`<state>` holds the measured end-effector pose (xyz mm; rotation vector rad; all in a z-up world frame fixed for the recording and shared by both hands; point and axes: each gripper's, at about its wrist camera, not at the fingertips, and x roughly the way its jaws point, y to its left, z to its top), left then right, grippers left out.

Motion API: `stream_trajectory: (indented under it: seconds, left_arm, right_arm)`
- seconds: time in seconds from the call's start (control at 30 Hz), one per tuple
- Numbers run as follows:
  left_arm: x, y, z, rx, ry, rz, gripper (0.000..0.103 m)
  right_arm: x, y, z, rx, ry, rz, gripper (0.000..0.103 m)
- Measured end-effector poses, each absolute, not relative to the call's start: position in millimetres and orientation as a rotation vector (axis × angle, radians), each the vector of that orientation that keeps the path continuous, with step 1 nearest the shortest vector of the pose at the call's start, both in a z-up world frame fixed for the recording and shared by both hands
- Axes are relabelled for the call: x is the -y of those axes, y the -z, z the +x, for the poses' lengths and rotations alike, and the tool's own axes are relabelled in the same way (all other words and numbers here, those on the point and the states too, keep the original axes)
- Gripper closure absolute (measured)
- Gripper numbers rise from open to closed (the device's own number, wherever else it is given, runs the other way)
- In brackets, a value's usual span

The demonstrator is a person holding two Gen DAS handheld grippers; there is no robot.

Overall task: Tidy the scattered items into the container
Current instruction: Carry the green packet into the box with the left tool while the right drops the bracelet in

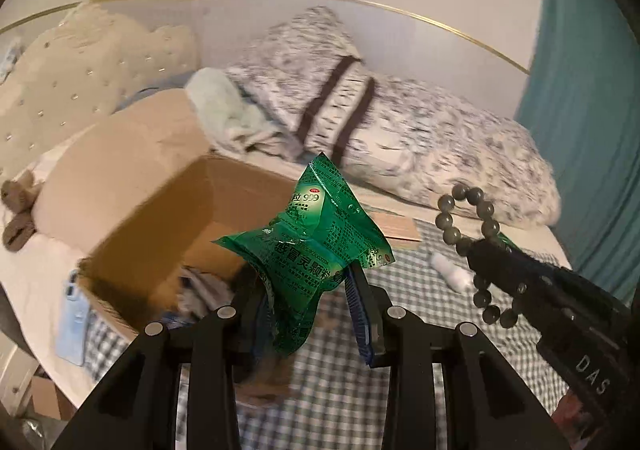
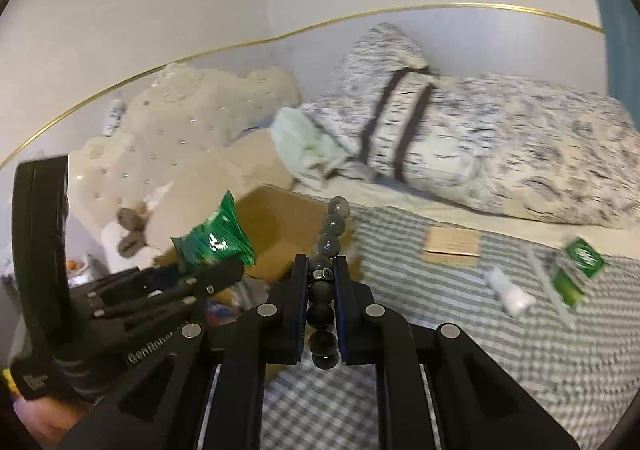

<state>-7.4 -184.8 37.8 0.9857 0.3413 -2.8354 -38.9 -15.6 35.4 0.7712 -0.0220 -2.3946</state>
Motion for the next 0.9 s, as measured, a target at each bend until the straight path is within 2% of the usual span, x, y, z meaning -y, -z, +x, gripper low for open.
stream_trajectory:
  seconds: [0.37, 0.4, 0.47, 0.5, 0.53, 0.57, 0.6, 0.63, 0.9]
  left_arm:
    - [261, 15, -31, -0.434, 2.708, 1.037, 0.068]
    - [266, 20, -35, -0.449, 2.703, 1.045, 0.067]
    - [269, 26, -40, -0.465, 2.701, 1.054, 0.056]
    - [270, 29, -43, -0.466, 2.708, 1.065, 0.035]
    - [269, 31, -44, -0.464, 2.712, 1.068, 0.01]
    - [268, 31, -45, -0.461, 2.708, 1.065, 0.001]
    - [267, 31, -45, -0.458, 2.707, 1.039, 0.0]
    - [267, 30, -45, -0.459, 2.713, 1.021, 0.0]
    - [240, 23, -47, -0.435, 2.735, 1.046, 0.0]
  right_arm:
    - [119, 15, -97, -0.049, 2.265, 0.883, 0.092]
    - [122, 19, -101, -0.052, 2.265, 0.892, 0.092]
    - [127, 24, -109, -0.047, 2.266, 0.9, 0.089]
    - [128, 26, -113, -0.029, 2.255, 0.901, 0.084]
    - [127, 26, -115, -0.015, 2.25, 0.902, 0.063]
    - [125, 24, -117, 0.003, 2.262, 0.9, 0.034]
    - [120, 22, -118, 0.022, 2.291, 0.891, 0.023]
    - [113, 19, -117, 0.043, 2.32, 0.861, 0.018]
    - [52, 7, -106, 0.097, 2.45, 0.815, 0.018]
